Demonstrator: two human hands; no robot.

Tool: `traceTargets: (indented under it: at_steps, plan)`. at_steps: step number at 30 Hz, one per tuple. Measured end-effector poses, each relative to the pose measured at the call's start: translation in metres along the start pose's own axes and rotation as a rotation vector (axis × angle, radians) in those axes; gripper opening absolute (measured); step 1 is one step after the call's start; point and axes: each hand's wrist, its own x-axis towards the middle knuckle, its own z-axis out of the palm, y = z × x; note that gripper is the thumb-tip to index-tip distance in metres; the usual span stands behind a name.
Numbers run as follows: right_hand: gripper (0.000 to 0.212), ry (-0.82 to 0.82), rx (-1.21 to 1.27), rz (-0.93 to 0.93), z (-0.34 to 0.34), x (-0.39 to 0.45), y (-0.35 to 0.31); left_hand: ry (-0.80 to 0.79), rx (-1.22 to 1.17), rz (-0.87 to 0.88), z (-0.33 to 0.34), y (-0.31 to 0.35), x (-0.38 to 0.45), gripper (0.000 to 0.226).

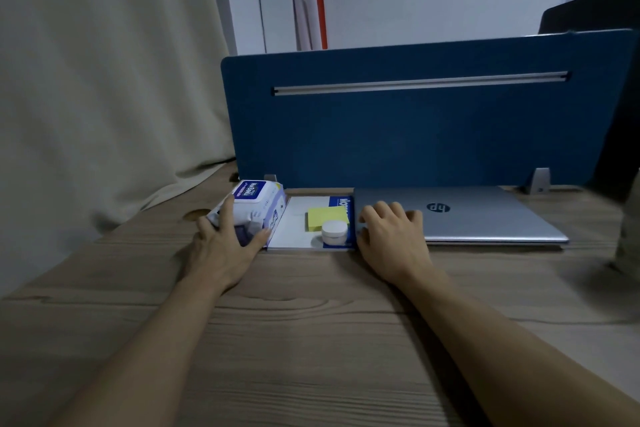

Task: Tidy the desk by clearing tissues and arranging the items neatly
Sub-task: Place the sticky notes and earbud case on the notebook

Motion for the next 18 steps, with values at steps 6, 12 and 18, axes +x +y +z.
traceTargets:
  at_steps: [6, 12, 18]
  plan:
    - [0.012, 0.014, -0.014, -0.008, 0.005, 0.004, 0.002, -0.019, 0.012, -0.023, 0.014, 0.009, 0.018, 0.094]
    - [0.013, 0.047, -0.023, -0.002, 0.019, 0.02, 0.009, -0.042, -0.011, -0.012, 0.024, 0.011, 0.035, 0.093]
    - [0.013, 0.059, -0.017, 0.001, 0.019, 0.02, 0.01, -0.034, -0.013, 0.003, 0.022, 0.012, 0.031, 0.088]
